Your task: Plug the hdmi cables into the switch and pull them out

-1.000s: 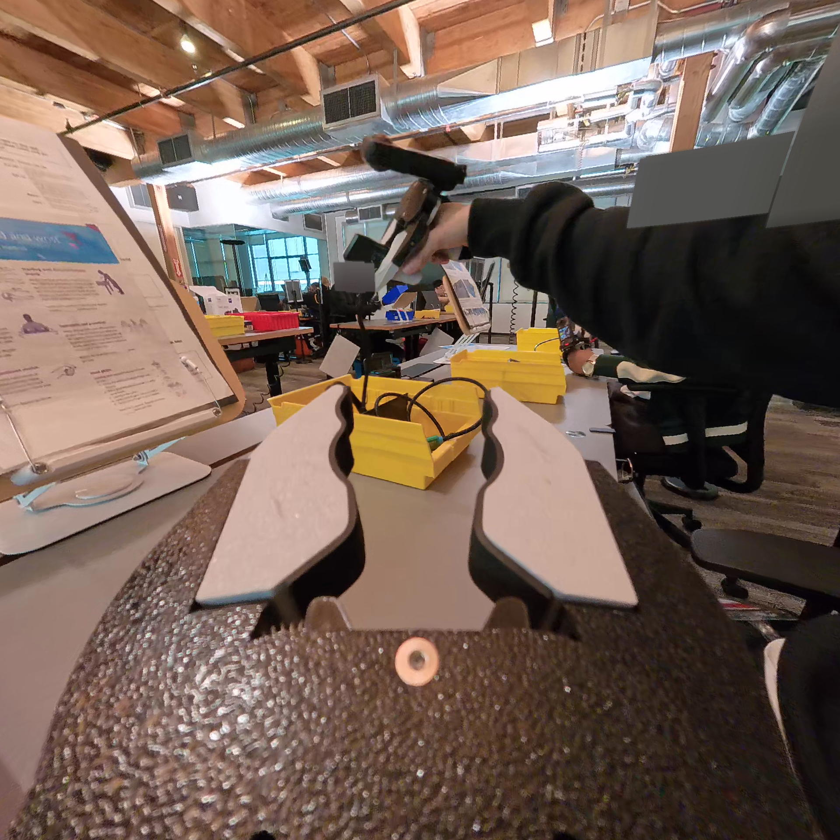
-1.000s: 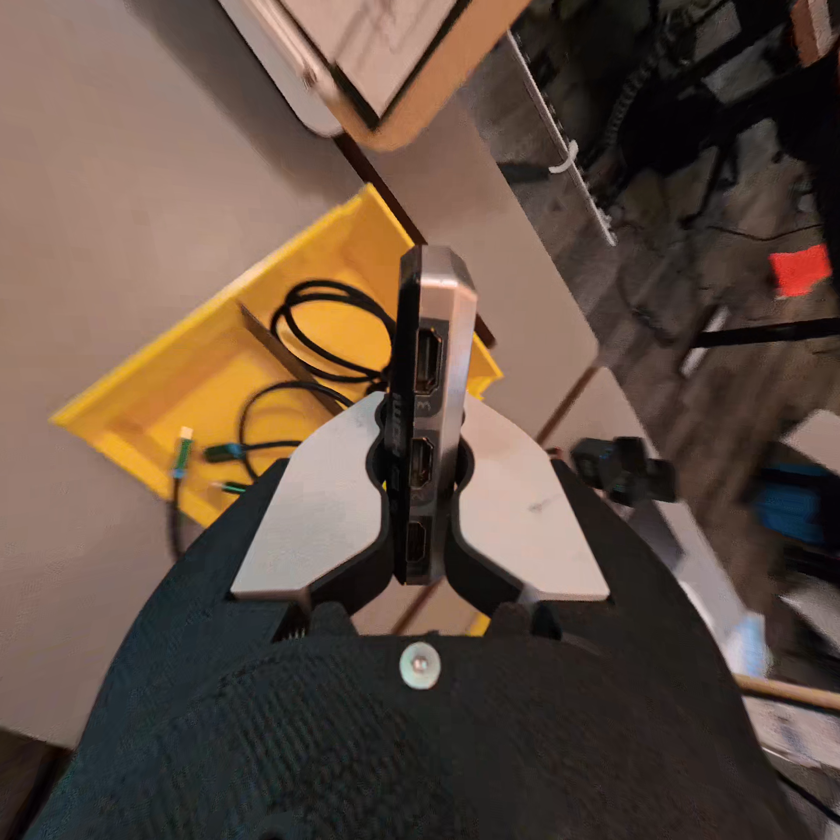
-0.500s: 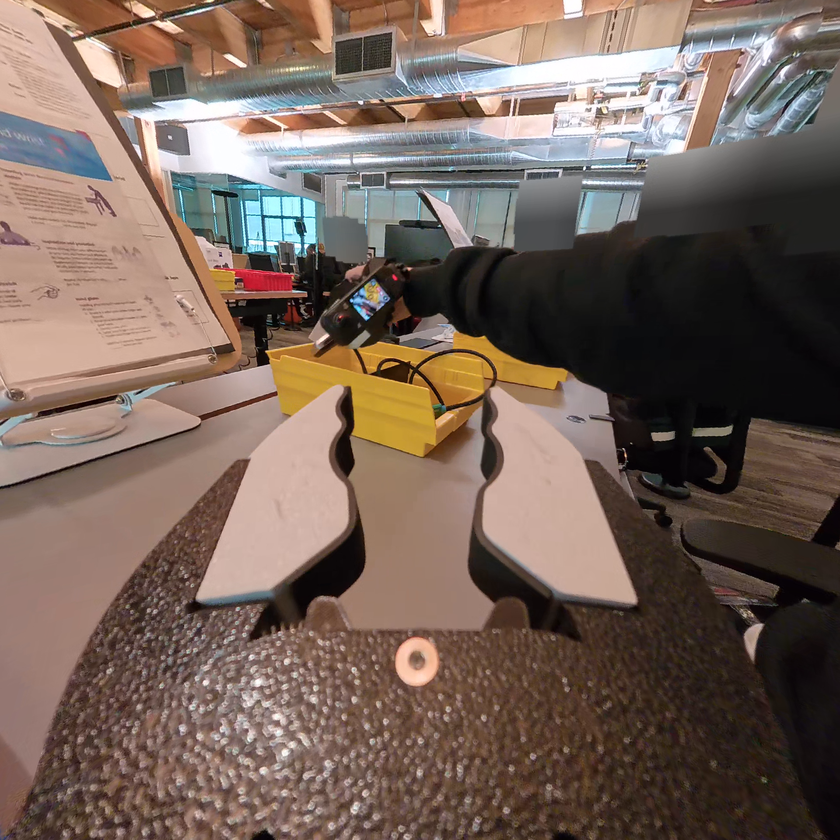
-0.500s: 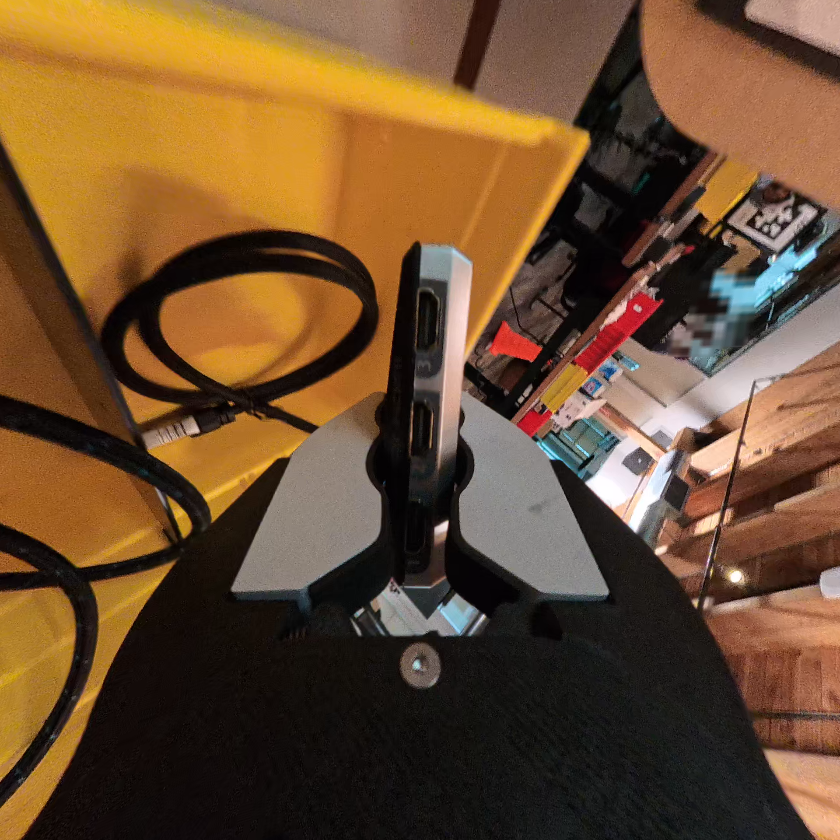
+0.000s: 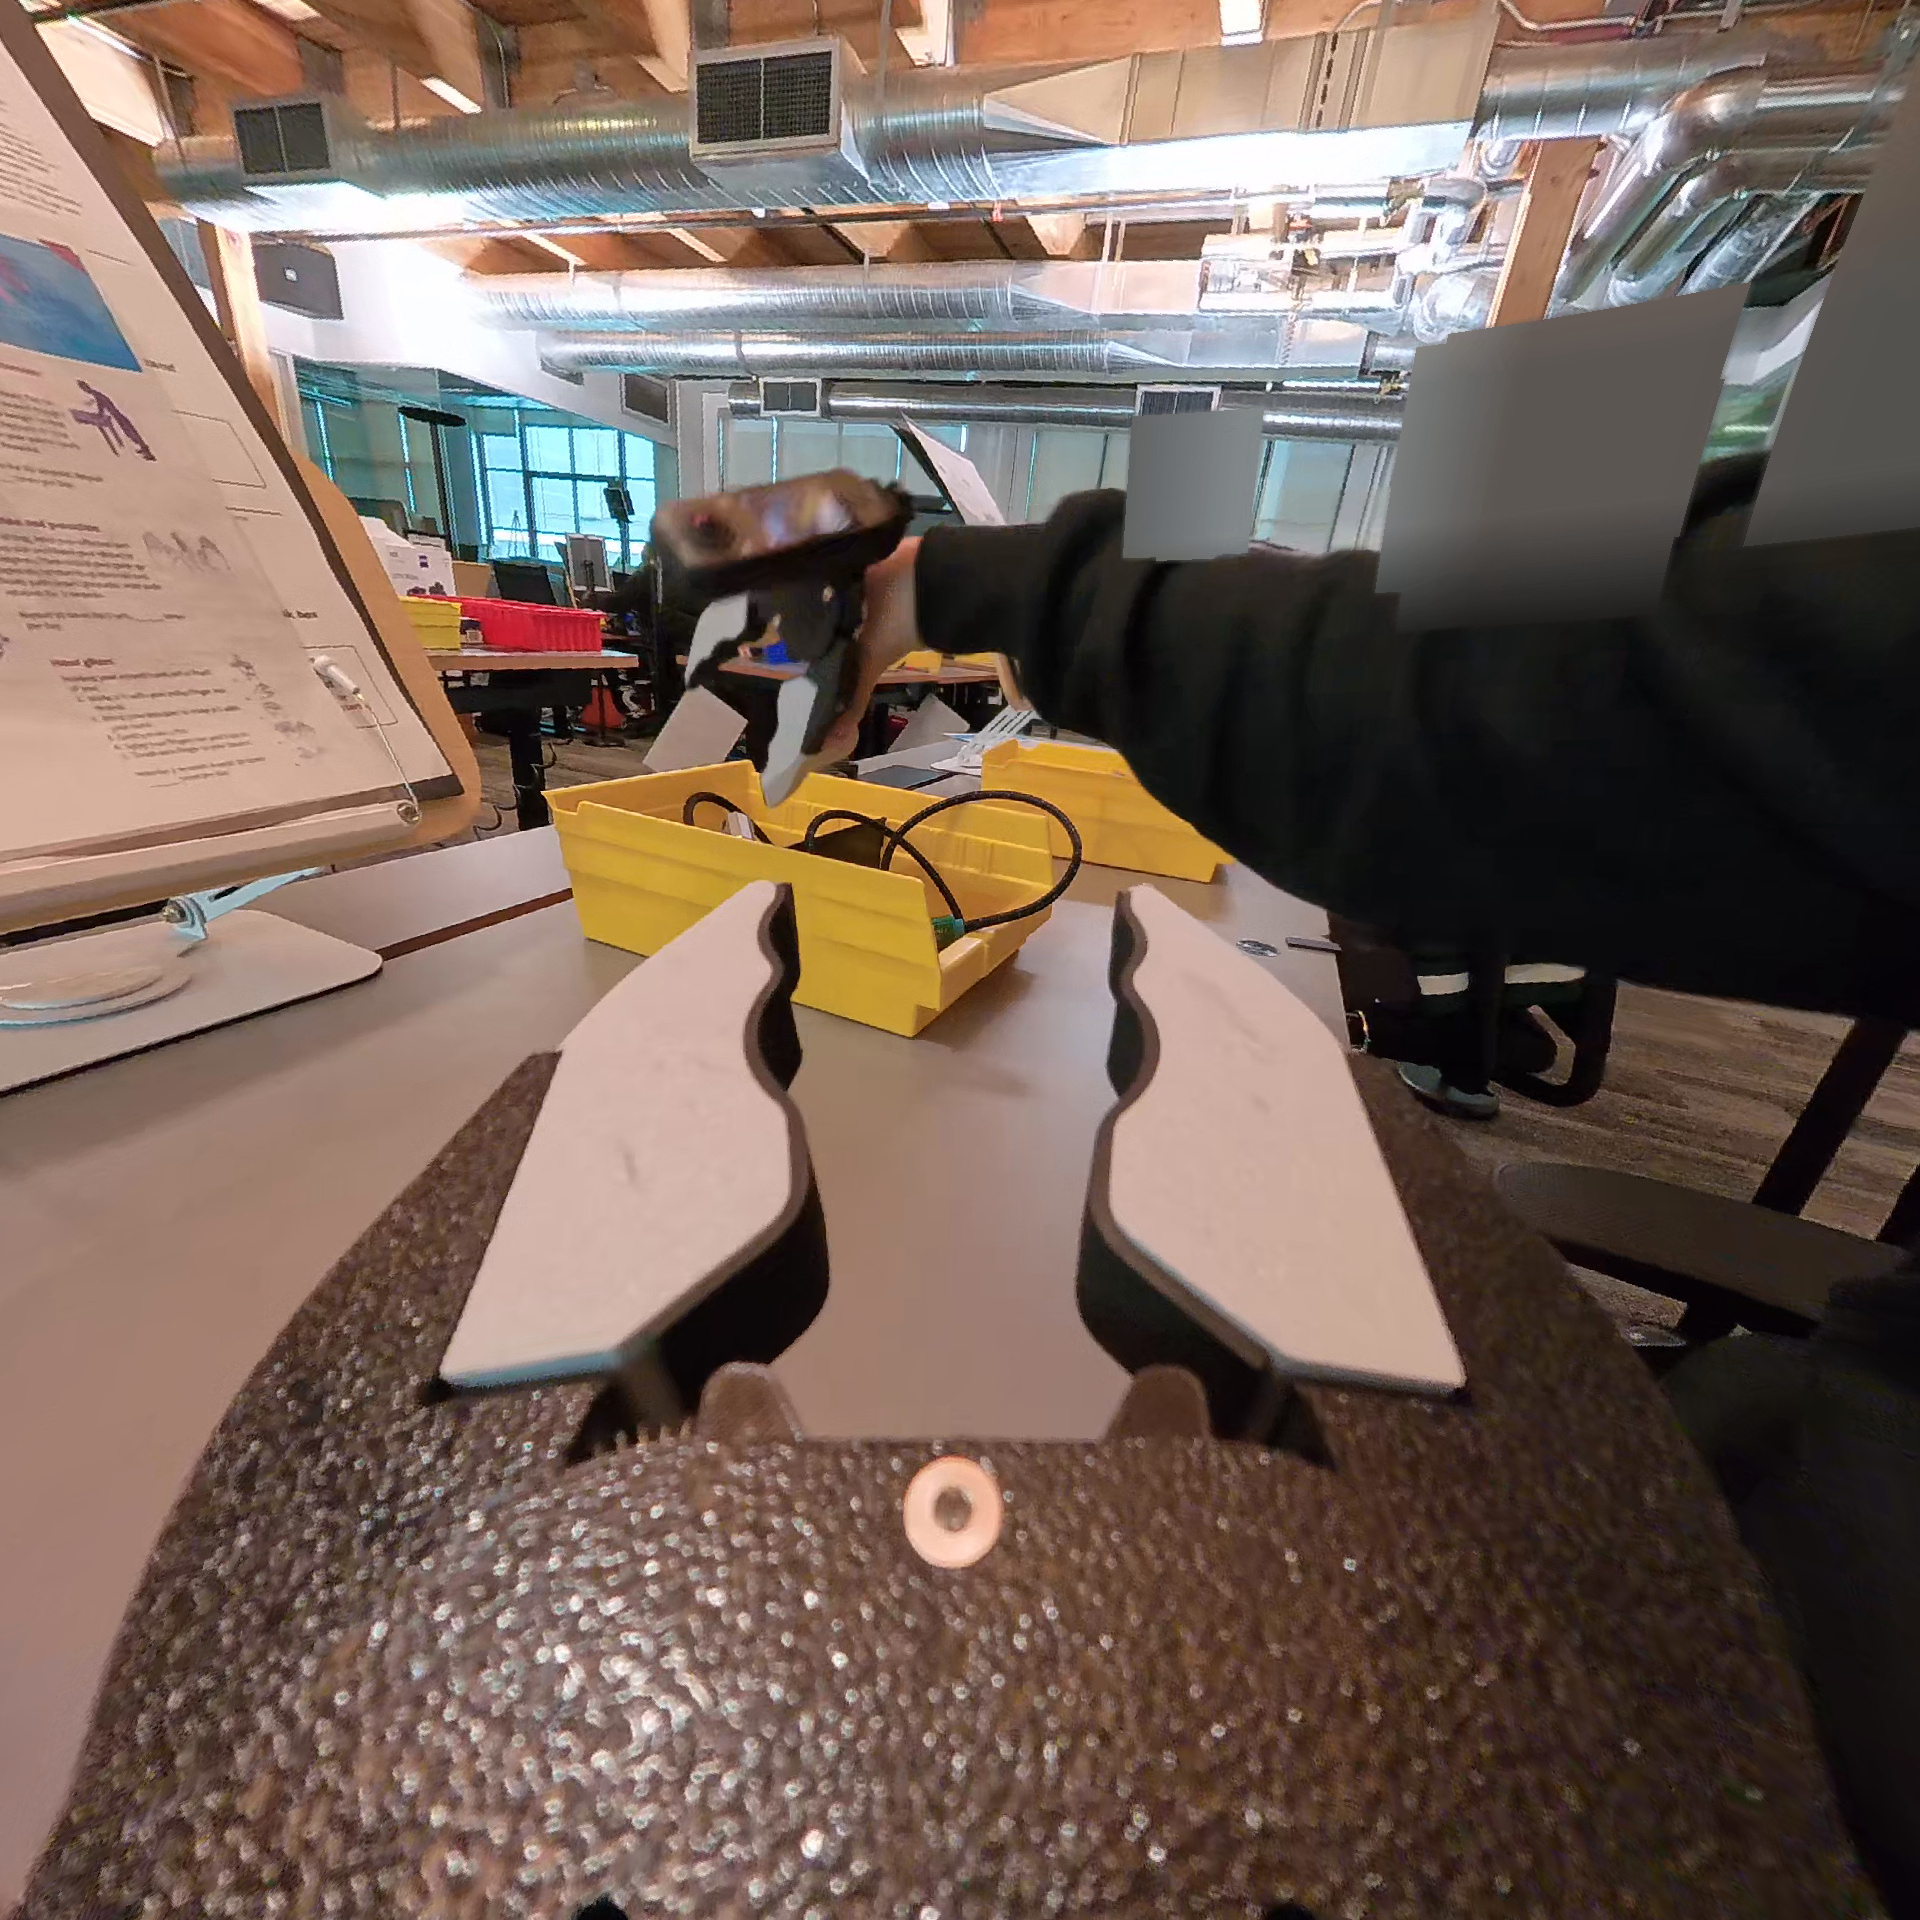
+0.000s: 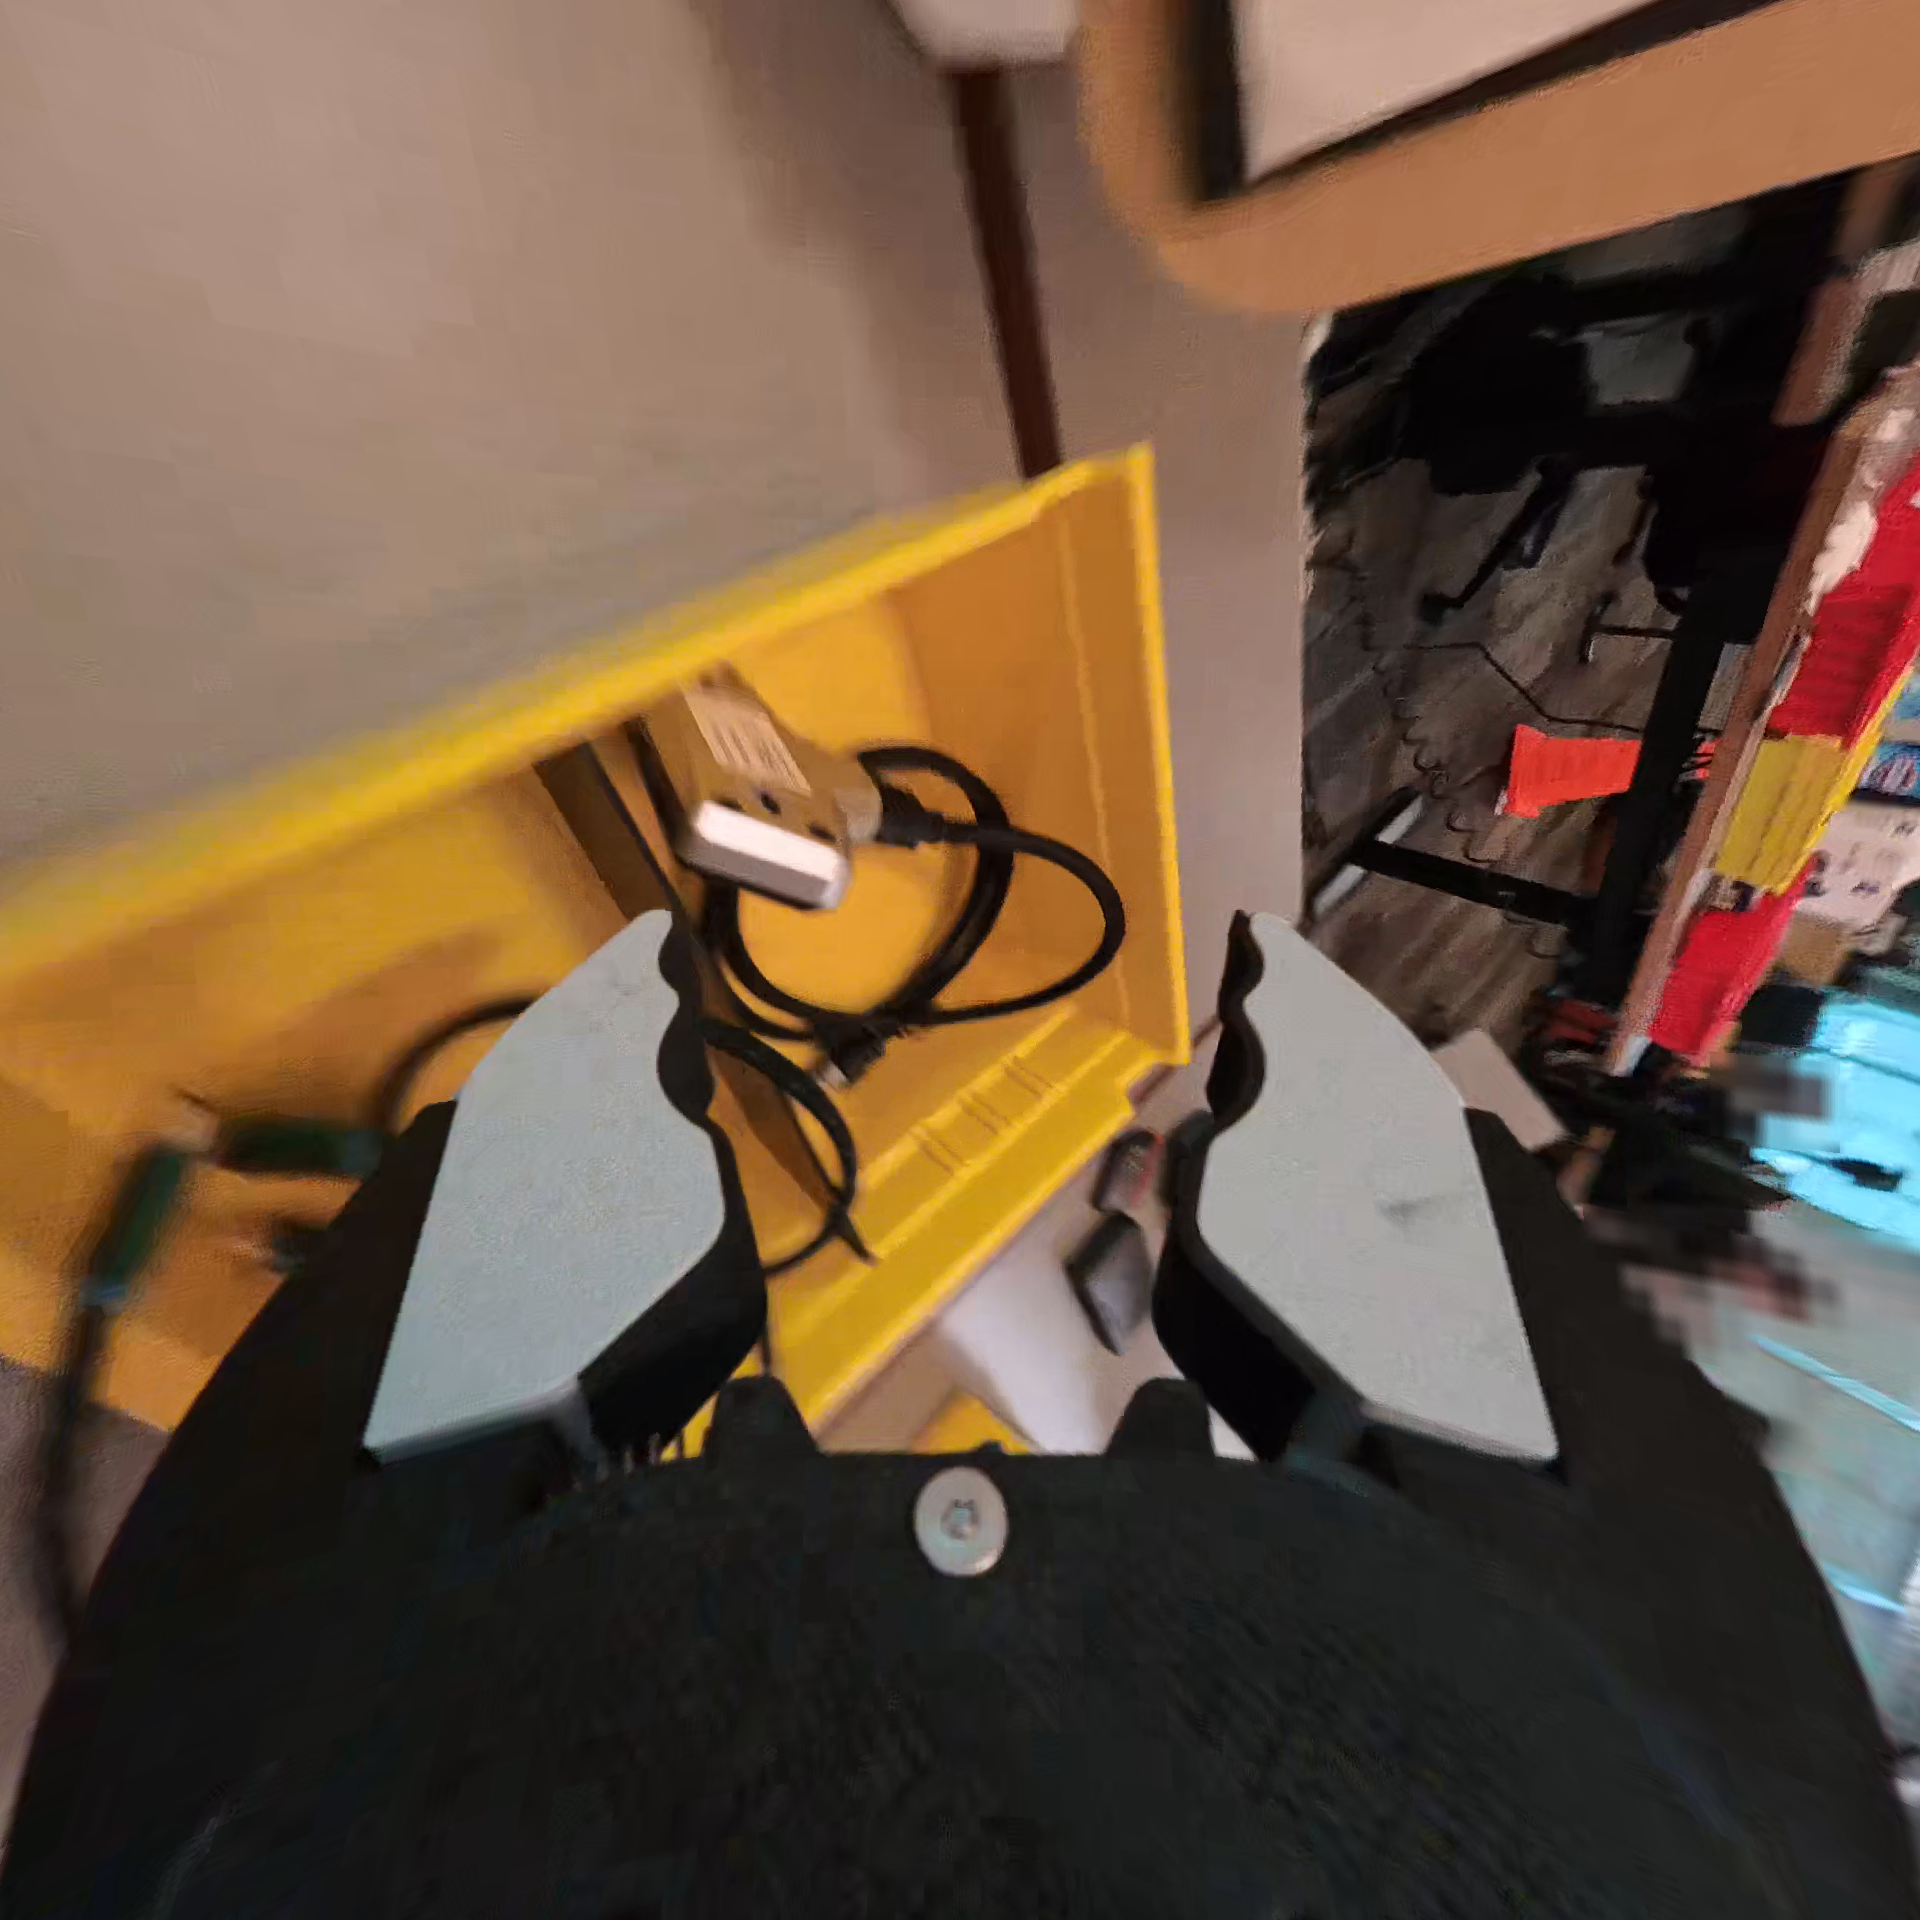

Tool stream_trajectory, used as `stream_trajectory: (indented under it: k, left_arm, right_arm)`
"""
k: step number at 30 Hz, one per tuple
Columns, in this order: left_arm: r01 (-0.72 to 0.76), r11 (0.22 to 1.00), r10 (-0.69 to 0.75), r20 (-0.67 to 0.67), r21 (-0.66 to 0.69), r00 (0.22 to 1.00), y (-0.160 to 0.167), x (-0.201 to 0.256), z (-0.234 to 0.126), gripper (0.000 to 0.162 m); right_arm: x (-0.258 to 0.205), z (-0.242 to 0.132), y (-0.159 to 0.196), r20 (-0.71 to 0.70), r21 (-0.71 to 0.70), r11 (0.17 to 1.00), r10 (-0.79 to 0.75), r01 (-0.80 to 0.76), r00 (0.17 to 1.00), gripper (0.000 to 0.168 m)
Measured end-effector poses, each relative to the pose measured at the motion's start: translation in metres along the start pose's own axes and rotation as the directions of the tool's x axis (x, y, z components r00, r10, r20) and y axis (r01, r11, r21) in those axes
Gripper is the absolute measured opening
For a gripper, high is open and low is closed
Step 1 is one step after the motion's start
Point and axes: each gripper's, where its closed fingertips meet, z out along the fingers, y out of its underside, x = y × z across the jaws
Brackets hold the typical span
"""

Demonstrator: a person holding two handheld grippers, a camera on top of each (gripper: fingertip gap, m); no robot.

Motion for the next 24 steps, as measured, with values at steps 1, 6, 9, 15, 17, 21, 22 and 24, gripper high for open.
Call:
stream_trajectory:
  k: [1, 6, 9, 15, 17, 21, 22, 24]
  left_arm:
    - [-0.003, 1.0, 0.003, 0.007, -0.003, 1.0, 0.0, -0.001, 0.0, 0.057]
    - [-0.026, 0.998, 0.031, 0.094, -0.049, 0.995, 0.002, -0.014, -0.007, 0.057]
    - [-0.03, 0.99, 0.064, 0.257, -0.137, 0.964, 0.004, -0.043, -0.026, 0.056]
    - [0.029, 0.861, 0.27, 0.505, -0.508, 0.82, 0.014, -0.116, -0.121, 0.071]
    - [0.16, 0.758, 0.289, 0.546, -0.633, 0.787, 0.023, -0.139, -0.162, 0.085]
    - [0.331, 0.725, 0.164, 0.618, -0.604, 0.769, 0.041, -0.171, -0.197, 0.092]
    - [0.342, 0.739, 0.132, 0.623, -0.581, 0.771, 0.048, -0.176, -0.198, 0.092]
    - [0.349, 0.743, 0.108, 0.617, -0.571, 0.78, 0.061, -0.183, -0.201, 0.092]
  right_arm:
    - [-0.007, -0.016, -0.015, 0.0, 0.094, 0.991, 0.098, -0.097, 0.995, 0.097]
    - [-0.126, -0.119, -0.107, 0.389, 0.609, 0.666, 0.223, -0.431, 0.894, 0.091]
    - [-0.195, -0.15, -0.122, 0.482, 0.684, 0.538, 0.173, -0.492, 0.859, 0.088]
    - [-0.28, -0.156, -0.083, 0.539, 0.66, 0.57, 0.096, -0.49, 0.837, 0.089]
    - [-0.291, -0.16, -0.064, 0.554, 0.667, 0.559, 0.072, -0.493, 0.83, 0.089]
    - [-0.285, -0.167, -0.047, 0.607, 0.676, 0.46, 0.096, -0.576, 0.789, 0.087]
    - [-0.28, -0.167, -0.045, 0.617, 0.664, 0.457, 0.112, -0.592, 0.779, 0.086]
    - [-0.269, -0.169, -0.041, 0.617, 0.66, 0.432, 0.155, -0.615, 0.771, 0.09]
